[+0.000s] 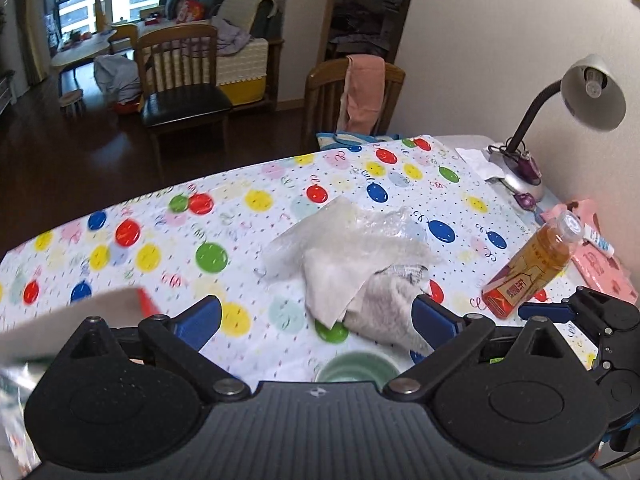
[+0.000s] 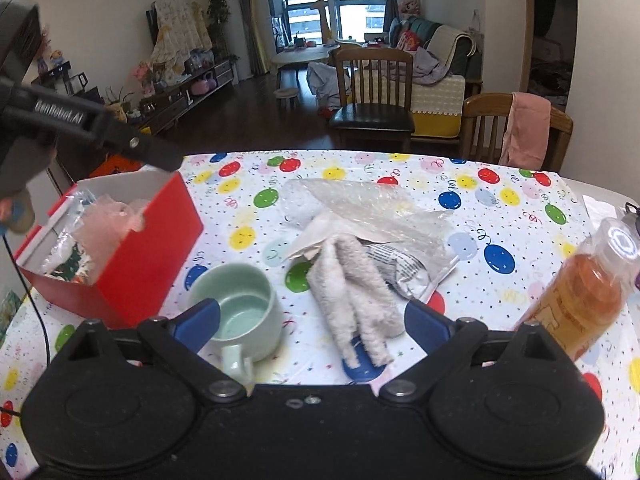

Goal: Organize soft objects
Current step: 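Move both tools back over the table toward the bubble wrap and white towel, then grasp the bubble wrap with the left gripper while the right gripper grasps the white fuzzy towel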

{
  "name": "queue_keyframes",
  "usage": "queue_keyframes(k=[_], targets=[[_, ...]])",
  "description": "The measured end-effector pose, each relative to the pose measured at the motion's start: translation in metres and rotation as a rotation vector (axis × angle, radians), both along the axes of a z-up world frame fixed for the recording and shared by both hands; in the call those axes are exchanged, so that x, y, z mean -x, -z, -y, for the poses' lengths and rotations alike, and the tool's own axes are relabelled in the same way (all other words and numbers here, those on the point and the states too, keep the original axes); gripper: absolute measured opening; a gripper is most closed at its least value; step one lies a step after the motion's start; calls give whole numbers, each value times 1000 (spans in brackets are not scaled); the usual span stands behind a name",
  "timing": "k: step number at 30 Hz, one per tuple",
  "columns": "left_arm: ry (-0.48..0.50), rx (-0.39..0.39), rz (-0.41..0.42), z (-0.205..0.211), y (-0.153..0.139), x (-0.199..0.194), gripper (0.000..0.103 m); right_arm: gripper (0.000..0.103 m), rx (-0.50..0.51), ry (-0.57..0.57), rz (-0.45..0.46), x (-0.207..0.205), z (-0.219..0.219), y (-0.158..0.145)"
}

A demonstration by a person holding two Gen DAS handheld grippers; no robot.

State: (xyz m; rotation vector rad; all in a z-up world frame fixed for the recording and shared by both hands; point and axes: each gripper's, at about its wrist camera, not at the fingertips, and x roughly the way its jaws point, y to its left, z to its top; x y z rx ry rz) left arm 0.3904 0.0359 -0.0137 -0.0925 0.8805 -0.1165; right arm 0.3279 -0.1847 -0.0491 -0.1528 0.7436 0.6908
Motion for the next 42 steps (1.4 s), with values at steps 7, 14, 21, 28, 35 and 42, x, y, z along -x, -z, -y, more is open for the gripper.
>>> queue_keyframes(k=[7,14,21,28,35,42], targets=[[37,-44,-40,13,11,-53,102,98,32,-30,-7,-29,0,12],[23,-23,-152,11,37,-122,102,97,28,-26,-34,-56,-9,33],[-3,-21,-223,14,70,-167,102,97,56,-44,-66,-78,-21,53],[-24,12,-270,21,98,-203,102,96,54,-50,-88,-90,-28,65],[-43,39,-310,27,128,-223,102,92,55,-47,-110,-94,-33,75],[-50,49,-331,29,147,-228,94,83,57,-39,-133,-97,-33,85]])
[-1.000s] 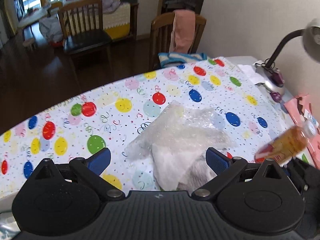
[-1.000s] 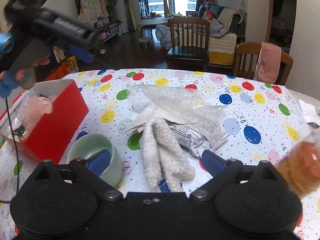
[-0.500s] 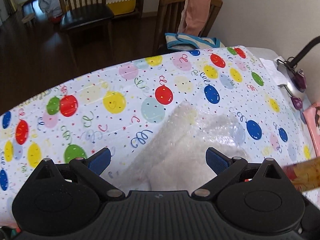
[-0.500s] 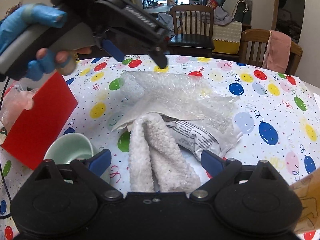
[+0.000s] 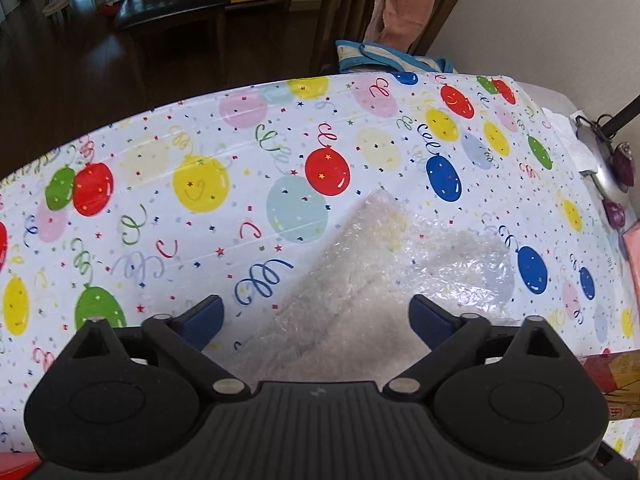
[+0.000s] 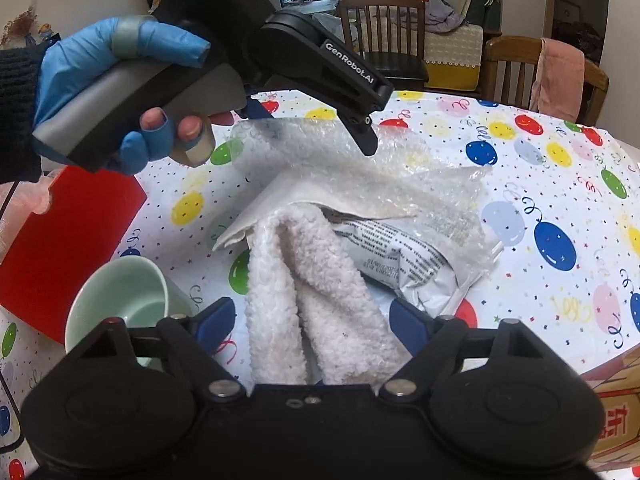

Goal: Organize soft objects
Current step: 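Grasp the bubble wrap with the left gripper while the right gripper grasps the white fuzzy towel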

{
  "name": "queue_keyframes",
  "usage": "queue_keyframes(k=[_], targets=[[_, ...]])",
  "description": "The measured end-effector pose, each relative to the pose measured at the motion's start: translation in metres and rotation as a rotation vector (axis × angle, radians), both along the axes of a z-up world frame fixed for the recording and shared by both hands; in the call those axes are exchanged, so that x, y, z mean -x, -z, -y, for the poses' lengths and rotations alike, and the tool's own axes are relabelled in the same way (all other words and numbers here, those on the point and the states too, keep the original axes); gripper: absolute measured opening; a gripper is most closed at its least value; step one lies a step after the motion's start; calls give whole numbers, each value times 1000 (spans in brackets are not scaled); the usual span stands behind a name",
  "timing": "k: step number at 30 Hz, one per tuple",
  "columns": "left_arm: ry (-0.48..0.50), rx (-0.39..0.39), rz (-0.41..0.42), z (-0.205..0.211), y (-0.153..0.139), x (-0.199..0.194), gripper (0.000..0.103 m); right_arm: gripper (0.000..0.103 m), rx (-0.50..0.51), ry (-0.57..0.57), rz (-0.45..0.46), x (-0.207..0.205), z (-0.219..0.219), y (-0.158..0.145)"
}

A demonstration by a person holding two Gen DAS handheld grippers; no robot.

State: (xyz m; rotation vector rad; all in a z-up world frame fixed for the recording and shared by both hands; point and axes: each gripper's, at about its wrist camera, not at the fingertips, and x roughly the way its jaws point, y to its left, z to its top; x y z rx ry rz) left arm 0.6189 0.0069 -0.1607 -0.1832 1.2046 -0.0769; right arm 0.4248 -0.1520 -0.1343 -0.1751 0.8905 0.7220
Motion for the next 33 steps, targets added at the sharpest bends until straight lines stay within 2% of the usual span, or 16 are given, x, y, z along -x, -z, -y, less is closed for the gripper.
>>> queue_keyframes(k=[3,4,5,7,9,11,18,22,24,33], targets=[[-19,26,-19,-2,4,-1,72,79,2,0,-5,0,-1,3],[-24,29,-26,-3,6,0,62,78,3,0,-5,0,-1,3],[-30,30,-31,-3,7,0,57,78,4,-3,-3,1,-2,4],[-51,43,-36,-6,9,1,54,77,7,-6,3,2,-2,3],[-72,62,-32,-10,8,3,48,71,7,-4,6,3,-1,3],[-81,71,-26,-11,5,4,37,66,7,0,7,3,0,2],[-106,75,-1,-15,-7,12,22,40,3,11,10,5,5,-1],[-115,64,27,-16,-18,19,16,31,-12,29,14,7,9,-7],[-112,56,32,-15,-21,22,15,20,-24,38,13,8,12,-10],[-118,40,89,-17,-55,48,13,14,-71,84,35,24,38,-34]])
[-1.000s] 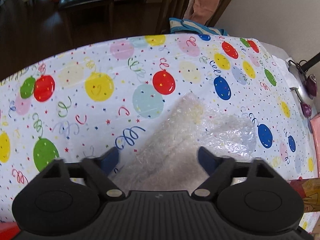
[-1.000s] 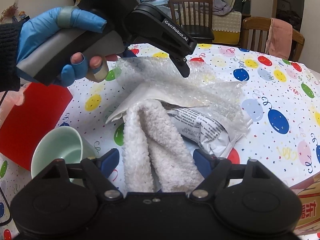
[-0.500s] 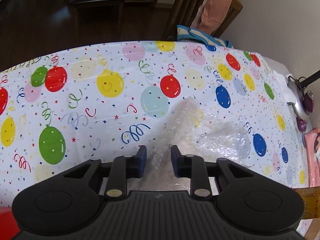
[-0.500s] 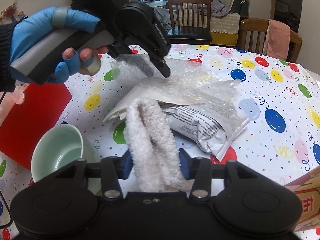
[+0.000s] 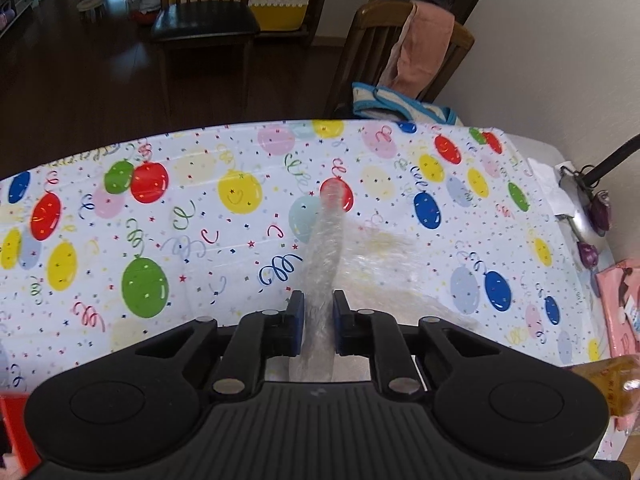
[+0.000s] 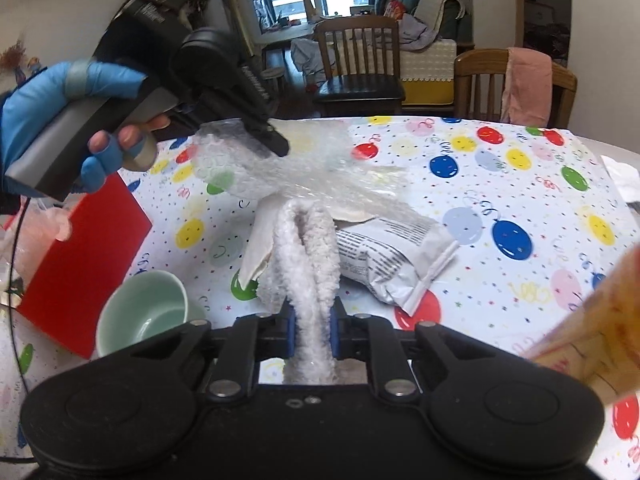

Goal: Organize soft objects
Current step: 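Grasp the bubble wrap with the left gripper while the right gripper grasps the white fuzzy towel, then lift and carry the bubble wrap with the left gripper while the right gripper carries the towel into the box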

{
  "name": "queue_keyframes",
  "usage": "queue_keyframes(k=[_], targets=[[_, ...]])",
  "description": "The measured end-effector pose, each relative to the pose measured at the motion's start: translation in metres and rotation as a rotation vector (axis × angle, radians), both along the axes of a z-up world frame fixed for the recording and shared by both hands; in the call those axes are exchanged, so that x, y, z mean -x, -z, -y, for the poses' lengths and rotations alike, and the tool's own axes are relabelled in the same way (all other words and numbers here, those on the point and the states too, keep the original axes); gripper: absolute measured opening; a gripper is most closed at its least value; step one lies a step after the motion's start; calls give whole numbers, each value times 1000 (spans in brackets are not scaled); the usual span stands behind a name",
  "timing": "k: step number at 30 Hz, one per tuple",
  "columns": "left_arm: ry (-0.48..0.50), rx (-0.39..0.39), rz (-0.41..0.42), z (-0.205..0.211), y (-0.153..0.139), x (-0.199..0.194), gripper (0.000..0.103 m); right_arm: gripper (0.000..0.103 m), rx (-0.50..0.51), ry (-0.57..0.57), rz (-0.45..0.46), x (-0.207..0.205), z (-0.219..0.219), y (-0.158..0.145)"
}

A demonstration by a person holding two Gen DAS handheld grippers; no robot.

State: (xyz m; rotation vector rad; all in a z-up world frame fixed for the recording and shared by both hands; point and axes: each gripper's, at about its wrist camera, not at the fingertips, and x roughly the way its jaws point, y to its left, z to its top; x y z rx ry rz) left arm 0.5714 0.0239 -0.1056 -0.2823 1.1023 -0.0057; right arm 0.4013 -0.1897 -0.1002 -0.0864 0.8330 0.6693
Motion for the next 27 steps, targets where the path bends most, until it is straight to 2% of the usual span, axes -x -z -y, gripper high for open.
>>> queue_keyframes(k=[6,11,17,27], targets=[[8,8,36,-3,-24,25,12,14,-29,47,19,16,26,-21],[7,21,41,-6,-33,43,10,14,-34,78,36,29,39,-32],[-2,31,68,-10,-45,67,7,14,-41,85,56,44,43,-43],[-30,34,133,-29,-86,86,7,14,-67,84,79,53,42,-57]])
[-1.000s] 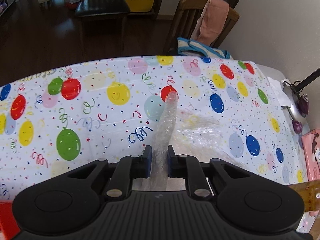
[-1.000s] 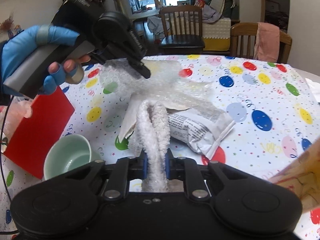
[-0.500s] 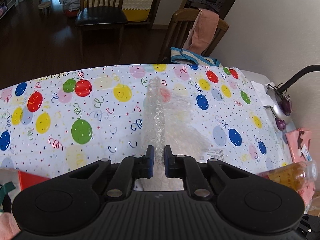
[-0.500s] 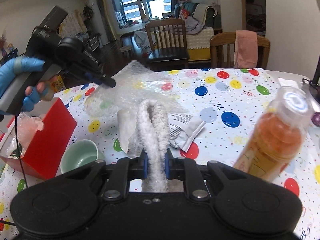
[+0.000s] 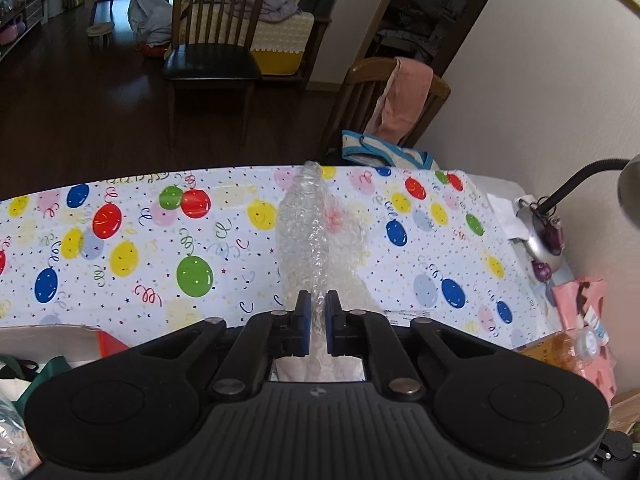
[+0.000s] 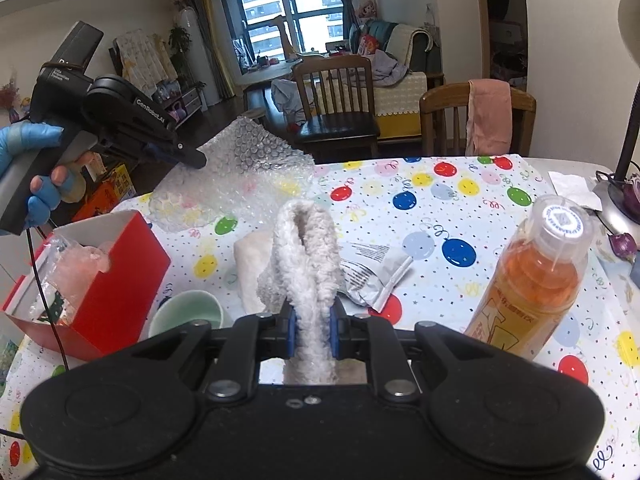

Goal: Organize soft objects
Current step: 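Lift and carry the bubble wrap with the left gripper while the right gripper carries the towel into the box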

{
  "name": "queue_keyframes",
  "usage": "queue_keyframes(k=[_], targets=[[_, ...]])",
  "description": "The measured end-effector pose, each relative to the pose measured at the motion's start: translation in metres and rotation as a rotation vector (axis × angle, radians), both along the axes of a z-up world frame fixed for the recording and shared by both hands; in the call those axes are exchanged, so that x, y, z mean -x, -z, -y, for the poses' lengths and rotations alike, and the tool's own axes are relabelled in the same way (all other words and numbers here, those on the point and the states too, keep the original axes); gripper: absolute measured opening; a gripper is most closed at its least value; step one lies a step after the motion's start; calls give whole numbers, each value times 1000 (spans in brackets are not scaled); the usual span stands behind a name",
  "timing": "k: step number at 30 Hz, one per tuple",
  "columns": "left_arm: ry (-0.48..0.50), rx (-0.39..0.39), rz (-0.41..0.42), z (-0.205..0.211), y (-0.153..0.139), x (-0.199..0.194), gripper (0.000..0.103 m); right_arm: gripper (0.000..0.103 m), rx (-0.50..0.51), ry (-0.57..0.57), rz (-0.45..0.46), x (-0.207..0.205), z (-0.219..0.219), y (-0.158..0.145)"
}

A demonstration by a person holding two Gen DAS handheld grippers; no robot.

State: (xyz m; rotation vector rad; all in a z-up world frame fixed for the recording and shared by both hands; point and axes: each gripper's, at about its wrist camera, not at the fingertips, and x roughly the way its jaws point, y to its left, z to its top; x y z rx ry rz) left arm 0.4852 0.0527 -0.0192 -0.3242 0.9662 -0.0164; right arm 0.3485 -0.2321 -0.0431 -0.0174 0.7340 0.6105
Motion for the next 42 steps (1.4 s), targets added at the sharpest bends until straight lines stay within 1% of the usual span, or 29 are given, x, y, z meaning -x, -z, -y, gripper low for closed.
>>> queue_keyframes(k=[9,12,17,22,26,34,42], targets=[[-9,29,13,-22,-20,38,7,14,-26,-32,33,8,-9,-24],[-15,36,32,-31,-30,55,7,14,-28,-41,46,14,-16,-31],[-57,54,71,-58,-50,84,7,14,-37,-75,59,24,-34,-46],[-98,72,95,-90,-66,117,7,14,-27,-123,74,37,-63,-60],[-127,79,96,-113,-73,143,7,14,-16,-162,80,49,-88,-68],[-183,70,97,-159,-79,197,7,14,-11,-238,74,68,-141,-77],[-233,45,94,-202,-80,243,7,14,-4,-284,75,84,-189,-82]])
